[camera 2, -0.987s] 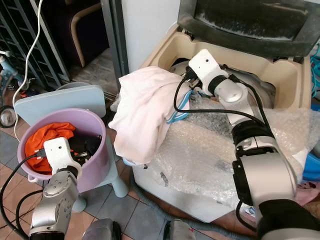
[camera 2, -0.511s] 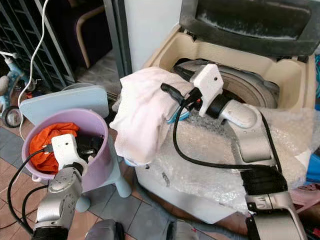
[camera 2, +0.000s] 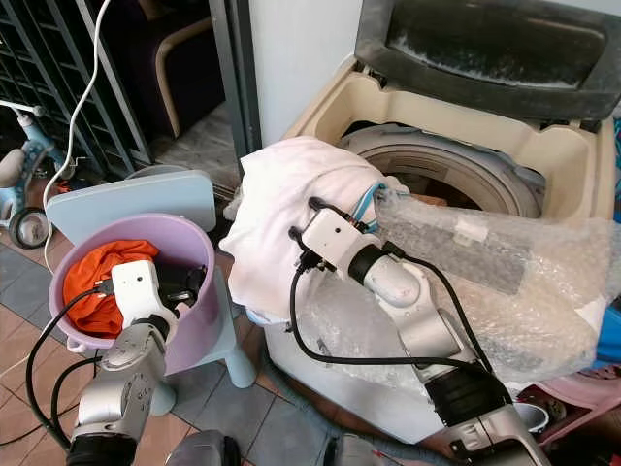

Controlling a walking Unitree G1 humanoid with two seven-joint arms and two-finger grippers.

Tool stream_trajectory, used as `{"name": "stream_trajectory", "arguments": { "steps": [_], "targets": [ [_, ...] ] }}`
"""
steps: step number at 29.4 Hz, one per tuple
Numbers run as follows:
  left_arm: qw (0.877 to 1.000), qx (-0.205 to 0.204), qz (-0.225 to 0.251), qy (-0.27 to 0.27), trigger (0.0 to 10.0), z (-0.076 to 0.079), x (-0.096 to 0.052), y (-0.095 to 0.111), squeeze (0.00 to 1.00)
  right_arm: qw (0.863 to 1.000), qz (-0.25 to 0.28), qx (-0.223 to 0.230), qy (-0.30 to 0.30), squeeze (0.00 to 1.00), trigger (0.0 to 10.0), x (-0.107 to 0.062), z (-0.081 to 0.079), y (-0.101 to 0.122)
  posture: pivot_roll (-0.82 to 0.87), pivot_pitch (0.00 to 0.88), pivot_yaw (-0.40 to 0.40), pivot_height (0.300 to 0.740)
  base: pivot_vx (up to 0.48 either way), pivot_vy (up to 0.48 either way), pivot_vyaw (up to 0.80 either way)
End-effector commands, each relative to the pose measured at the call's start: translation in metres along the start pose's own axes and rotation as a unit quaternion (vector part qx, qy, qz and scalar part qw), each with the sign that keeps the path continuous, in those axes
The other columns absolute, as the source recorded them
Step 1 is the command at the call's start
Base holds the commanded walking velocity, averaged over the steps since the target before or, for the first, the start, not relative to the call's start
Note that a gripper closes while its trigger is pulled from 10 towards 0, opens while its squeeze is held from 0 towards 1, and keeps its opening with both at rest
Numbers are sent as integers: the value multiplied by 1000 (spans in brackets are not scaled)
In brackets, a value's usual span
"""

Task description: Clothes washing

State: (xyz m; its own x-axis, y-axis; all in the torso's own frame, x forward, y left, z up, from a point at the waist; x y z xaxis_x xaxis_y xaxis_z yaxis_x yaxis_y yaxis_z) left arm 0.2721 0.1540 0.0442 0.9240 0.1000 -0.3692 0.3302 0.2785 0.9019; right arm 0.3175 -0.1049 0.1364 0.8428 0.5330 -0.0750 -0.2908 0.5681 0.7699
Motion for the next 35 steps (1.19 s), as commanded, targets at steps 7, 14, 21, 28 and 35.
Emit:
{"name": "stream_trajectory", "arguments": {
  "steps": [7,14,21,28,35],
  "targets": [
    [1000,-8,1,-5,10000,5,4,1,0,986,-80,-52,-135,0,0,-6,60,-26,-30,0,13,740,0,0,0],
    [1000,-10,1,-12,10000,11,6,0,0,953,-172,57,-242,0,0,-15,117,-56,-37,0,14,740,0,0,0],
    [1000,-11,5,-3,10000,7,6,1,0,858,-151,154,-466,0,0,-52,198,-55,-20,0,4,740,0,0,0],
    [1000,-10,6,3,10000,4,5,1,0,920,-29,79,-383,0,10000,-32,178,-15,-21,0,9,740,0,0,0],
    [1000,5,13,1,10000,6,9,7,0,958,83,211,-173,1000,10000,-19,102,13,-37,14,26,740,0,0,0]
  ]
}}
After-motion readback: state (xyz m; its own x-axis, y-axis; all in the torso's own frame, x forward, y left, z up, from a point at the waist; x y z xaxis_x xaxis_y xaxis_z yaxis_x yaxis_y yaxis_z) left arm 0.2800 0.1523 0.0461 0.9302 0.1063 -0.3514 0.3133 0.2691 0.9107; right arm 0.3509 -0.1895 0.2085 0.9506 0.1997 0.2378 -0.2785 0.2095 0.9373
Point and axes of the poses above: a point about 5 cm out from each wrist's last joint towards the gripper, its own x axis pointing out of the wrist towards the gripper, its own y axis along the axis of the wrist's last joint, z = x × y, the point moved 1 cm from there along x, pointing out of the wrist towards the gripper, and after that the axes turned 5 degrees about -x, right-handed, at the moved point
